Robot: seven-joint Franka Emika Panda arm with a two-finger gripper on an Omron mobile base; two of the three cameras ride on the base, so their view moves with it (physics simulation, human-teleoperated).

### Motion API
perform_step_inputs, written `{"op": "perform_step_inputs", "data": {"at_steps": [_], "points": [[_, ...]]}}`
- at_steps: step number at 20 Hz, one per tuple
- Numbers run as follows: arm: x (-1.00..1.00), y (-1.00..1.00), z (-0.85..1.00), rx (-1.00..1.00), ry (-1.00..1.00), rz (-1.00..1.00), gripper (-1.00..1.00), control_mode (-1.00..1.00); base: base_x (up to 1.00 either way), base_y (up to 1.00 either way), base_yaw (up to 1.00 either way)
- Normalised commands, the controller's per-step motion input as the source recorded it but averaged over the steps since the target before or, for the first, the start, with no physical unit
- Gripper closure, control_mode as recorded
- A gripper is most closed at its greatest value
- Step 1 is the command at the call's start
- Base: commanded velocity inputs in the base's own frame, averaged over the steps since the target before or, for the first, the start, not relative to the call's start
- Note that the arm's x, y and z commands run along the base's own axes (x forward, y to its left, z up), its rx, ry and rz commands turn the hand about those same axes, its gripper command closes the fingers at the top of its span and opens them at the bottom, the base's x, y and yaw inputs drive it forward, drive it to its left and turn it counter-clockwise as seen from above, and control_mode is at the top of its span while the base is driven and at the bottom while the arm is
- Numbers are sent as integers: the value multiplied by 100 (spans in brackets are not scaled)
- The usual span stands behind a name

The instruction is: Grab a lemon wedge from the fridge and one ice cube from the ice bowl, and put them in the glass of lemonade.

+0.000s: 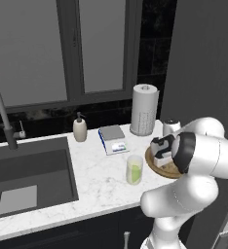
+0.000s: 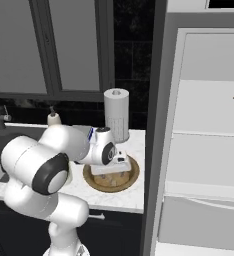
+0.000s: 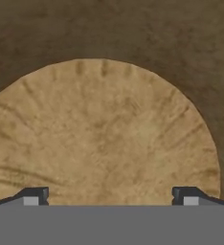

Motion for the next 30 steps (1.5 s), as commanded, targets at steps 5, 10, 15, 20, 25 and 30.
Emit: {"op": "perform_step_inputs", "data": {"at_steps": [5,10,15,20,25,30], "points": [[-27,0,-44,-1,-1,-7,-100,-100,0,0,0],[-63,0,-35,-1,-6,-10,-100,-100,0,0,0],[-65,0,-21,0,-6,-11,-100,-100,0,0,0],[-18,0,-9,0,-1,-9,-100,-100,0,0,0],[4,10,-27,0,0,-7,-100,-100,0,0,0],[32,25,-25,-1,0,-7,-100,-100,0,0,0]]}}
